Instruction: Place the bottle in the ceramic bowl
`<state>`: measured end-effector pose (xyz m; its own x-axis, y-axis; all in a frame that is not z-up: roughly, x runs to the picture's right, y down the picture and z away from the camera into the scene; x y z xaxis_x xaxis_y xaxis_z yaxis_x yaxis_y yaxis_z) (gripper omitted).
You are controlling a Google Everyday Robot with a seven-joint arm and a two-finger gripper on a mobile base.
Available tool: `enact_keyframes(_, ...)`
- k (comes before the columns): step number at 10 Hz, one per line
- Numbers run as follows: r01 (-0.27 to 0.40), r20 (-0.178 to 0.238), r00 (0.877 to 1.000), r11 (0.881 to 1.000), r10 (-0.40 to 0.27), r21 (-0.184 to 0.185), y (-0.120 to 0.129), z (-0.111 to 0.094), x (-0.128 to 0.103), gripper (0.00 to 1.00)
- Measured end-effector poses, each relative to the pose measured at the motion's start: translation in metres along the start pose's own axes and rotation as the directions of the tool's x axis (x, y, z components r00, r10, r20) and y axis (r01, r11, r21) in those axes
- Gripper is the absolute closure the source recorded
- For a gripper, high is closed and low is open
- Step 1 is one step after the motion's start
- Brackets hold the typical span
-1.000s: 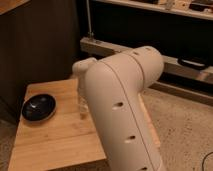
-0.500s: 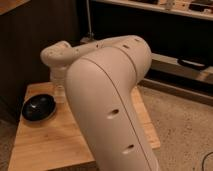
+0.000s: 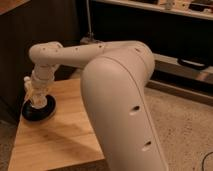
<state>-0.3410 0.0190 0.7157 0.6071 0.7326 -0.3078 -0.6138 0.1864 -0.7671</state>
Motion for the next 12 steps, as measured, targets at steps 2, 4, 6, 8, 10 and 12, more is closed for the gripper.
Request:
enact_keyframes(2,0.135,-0.062,0.988,0.985,-0.142,-0.111,0.006,0.019,-0.004,0.91)
enact_keyframes(4,0.172,-0.111,0.977,0.980,-0.183,-0.098,0.013,0.037,-0.003,0.91)
enact_keyframes(6,0.178,-0.136,0.973,0.982,-0.186,-0.066,0.015,0.046,-0.001,0.91)
enact_keyframes(8,0.158,-0.169,0.972,0.986,-0.165,-0.054,0.003,0.062,0.005,0.91)
enact_keyframes(10,0.136,-0.206,0.966,0.984,-0.158,-0.117,-0.014,0.083,0.012,0.91)
enact_keyframes(12,0.128,-0.220,0.961,0.974,-0.168,-0.187,-0.023,0.085,0.013,0.91)
